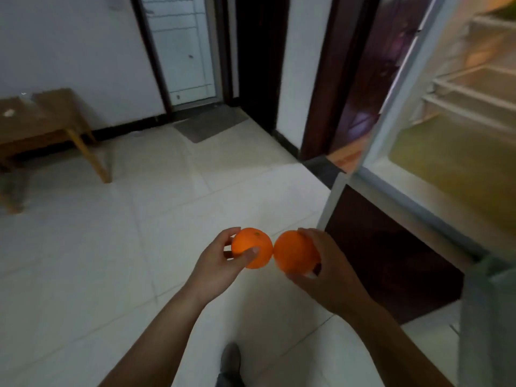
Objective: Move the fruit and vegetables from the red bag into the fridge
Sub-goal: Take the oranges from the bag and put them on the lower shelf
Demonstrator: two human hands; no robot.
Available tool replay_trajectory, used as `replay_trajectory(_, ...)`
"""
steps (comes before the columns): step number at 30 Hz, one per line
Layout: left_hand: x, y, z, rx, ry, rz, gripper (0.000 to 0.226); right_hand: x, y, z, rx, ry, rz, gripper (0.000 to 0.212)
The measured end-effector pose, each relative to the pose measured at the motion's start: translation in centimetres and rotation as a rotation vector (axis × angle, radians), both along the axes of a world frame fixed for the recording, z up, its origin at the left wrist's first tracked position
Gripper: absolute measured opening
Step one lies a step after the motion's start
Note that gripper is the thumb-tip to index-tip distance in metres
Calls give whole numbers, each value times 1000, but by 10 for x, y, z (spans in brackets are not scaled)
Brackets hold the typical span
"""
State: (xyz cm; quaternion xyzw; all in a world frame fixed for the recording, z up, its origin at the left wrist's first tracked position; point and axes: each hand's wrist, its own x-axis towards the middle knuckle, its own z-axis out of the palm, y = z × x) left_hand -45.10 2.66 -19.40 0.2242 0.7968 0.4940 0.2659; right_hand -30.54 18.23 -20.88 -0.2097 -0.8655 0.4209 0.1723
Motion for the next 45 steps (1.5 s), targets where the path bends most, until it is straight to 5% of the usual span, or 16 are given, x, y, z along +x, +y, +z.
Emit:
replay_trajectory(7,-83,128,21,-6,89,-354,63,-32,66,19,42,-59,-363,84)
replay_trajectory(17,-65,302,43,72,109,-697,56,7,168,42,240,-8,-712,75)
replay_trajectory(31,19,554,105,377,183,-891,42,84,385,92,444,271,-1018,66)
replay_trajectory(45,48,672,114,484,198,-904,55,110,448,103,514,310,-1297,69)
